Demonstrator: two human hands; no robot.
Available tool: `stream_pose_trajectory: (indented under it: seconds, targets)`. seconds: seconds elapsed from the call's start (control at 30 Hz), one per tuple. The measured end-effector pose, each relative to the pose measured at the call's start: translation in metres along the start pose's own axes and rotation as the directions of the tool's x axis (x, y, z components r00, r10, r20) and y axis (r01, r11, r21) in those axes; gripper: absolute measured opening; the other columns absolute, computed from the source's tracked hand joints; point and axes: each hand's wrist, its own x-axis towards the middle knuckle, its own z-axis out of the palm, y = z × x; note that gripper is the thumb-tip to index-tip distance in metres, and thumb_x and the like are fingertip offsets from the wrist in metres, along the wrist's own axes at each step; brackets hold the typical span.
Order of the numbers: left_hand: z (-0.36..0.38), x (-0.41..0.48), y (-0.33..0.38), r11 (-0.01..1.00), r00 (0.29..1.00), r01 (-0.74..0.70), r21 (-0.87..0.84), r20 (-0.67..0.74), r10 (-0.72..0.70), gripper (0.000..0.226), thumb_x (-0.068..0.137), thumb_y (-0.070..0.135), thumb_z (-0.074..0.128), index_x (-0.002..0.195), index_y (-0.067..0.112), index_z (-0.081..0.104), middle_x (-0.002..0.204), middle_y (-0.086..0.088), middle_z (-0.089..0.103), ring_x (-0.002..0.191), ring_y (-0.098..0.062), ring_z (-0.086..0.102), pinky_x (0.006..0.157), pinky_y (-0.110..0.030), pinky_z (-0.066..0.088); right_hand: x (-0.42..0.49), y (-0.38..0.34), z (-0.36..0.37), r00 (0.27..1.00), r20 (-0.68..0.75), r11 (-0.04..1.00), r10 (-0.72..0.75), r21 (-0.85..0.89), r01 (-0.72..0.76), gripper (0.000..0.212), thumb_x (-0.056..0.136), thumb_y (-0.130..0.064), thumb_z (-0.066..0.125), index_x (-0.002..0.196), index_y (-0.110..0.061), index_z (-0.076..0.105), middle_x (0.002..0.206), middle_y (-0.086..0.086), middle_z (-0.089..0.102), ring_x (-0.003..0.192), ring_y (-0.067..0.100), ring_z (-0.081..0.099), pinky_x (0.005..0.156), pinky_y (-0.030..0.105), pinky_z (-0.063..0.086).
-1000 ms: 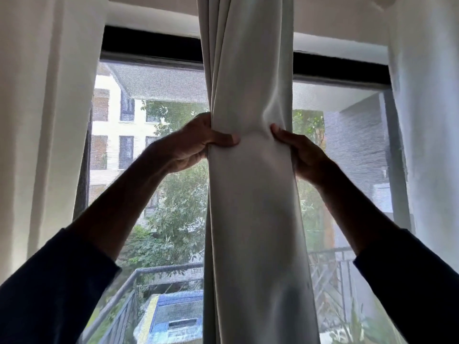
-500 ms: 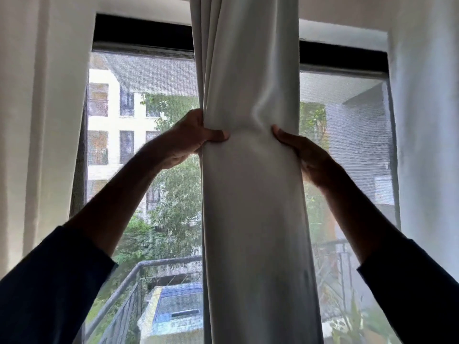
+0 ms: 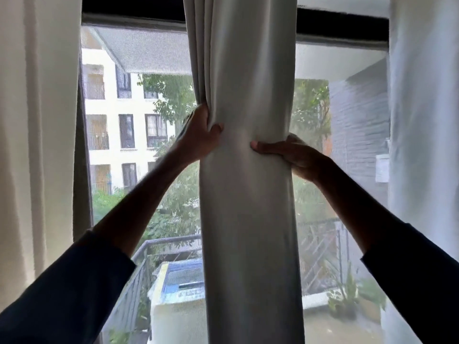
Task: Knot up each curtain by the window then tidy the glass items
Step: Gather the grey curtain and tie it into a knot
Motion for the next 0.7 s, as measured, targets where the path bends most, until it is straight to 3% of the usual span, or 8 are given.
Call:
stream_pose_trajectory:
  seconds: [0.13,0.23,0.3,0.4,0.47,0.57,0.7]
  targets:
    - [0.006,-0.029,-0.001,0.993,0.996,-0.084,-0.084,-0.017,0.083,0.078,0.085,0.026,0.061,0.151,0.002,0.026,0.149,-0.012,0.046,0.133,-0.024,0.049,0.109,-0.043,0.043,-0.024,0.0,0.0,0.983,-0.147,0.993,-0.112,0.009,0.114,0.032,0.084,-0.009,0.078,0.115,-0.004,0.072,0.111,0.008,0.076,0.103,0.024,0.073,0.082,0.033,0.06]
    - [0.014,-0.061,0.001,0.969,0.979,-0.171,-0.176,-0.14,0.147,0.08,0.083,0.012,0.07,0.146,0.002,0.021,0.143,-0.01,0.045,0.12,-0.021,0.06,0.096,-0.046,0.053,-0.045,0.015,0.002,0.987,-0.15,0.996,-0.061,0.053,0.069,0.028,0.086,-0.014,0.077,0.113,-0.006,0.073,0.109,0.008,0.076,0.099,0.024,0.074,0.081,0.033,0.06]
    - [0.018,-0.084,0.003,0.961,0.966,-0.155,-0.229,-0.237,0.099,0.086,0.079,0.009,0.077,0.143,0.005,0.019,0.145,-0.01,0.039,0.106,-0.014,0.066,0.086,-0.04,0.058,-0.06,0.029,0.005,0.991,-0.136,0.997,-0.017,0.071,0.027,0.027,0.087,-0.015,0.075,0.113,-0.007,0.073,0.11,0.009,0.076,0.099,0.024,0.074,0.078,0.032,0.059]
    - [0.03,-0.121,-0.002,0.957,0.964,0.053,-0.285,-0.236,-0.124,0.096,0.073,0.034,0.085,0.145,0.019,0.024,0.145,-0.004,0.045,0.109,-0.018,0.066,0.087,-0.039,0.058,-0.085,0.054,0.013,0.99,-0.134,0.993,0.039,0.119,-0.023,0.032,0.087,-0.014,0.076,0.116,-0.001,0.072,0.114,0.015,0.074,0.103,0.031,0.072,0.084,0.038,0.059]
    - [0.04,-0.144,-0.009,0.942,0.955,0.191,-0.275,-0.168,-0.243,0.085,0.071,0.045,0.085,0.138,0.018,0.041,0.126,-0.002,0.064,0.102,-0.011,0.069,0.084,-0.036,0.059,-0.104,0.071,0.018,0.985,-0.156,0.991,0.075,0.123,-0.056,0.033,0.086,-0.016,0.078,0.114,0.001,0.072,0.113,0.017,0.074,0.105,0.036,0.071,0.089,0.046,0.058]
    - [0.057,-0.182,-0.013,0.909,0.93,0.338,-0.242,-0.064,-0.363,0.044,0.07,0.05,0.083,0.101,0.02,0.071,0.094,0.006,0.076,0.082,-0.003,0.073,0.073,-0.039,0.062,-0.136,0.098,0.028,0.963,-0.219,0.983,0.156,0.129,-0.13,0.033,0.082,-0.019,0.082,0.109,-0.001,0.075,0.108,0.016,0.076,0.101,0.036,0.072,0.091,0.052,0.058]
    - [0.07,-0.22,-0.016,0.866,0.887,0.451,-0.216,0.0,-0.462,0.027,0.068,0.052,0.084,0.073,0.029,0.071,0.081,0.008,0.075,0.074,-0.004,0.074,0.068,-0.041,0.062,-0.18,0.13,0.038,0.928,-0.253,0.959,0.275,0.138,-0.246,0.037,0.078,-0.023,0.086,0.107,-0.003,0.076,0.103,0.014,0.077,0.097,0.034,0.074,0.089,0.055,0.058]
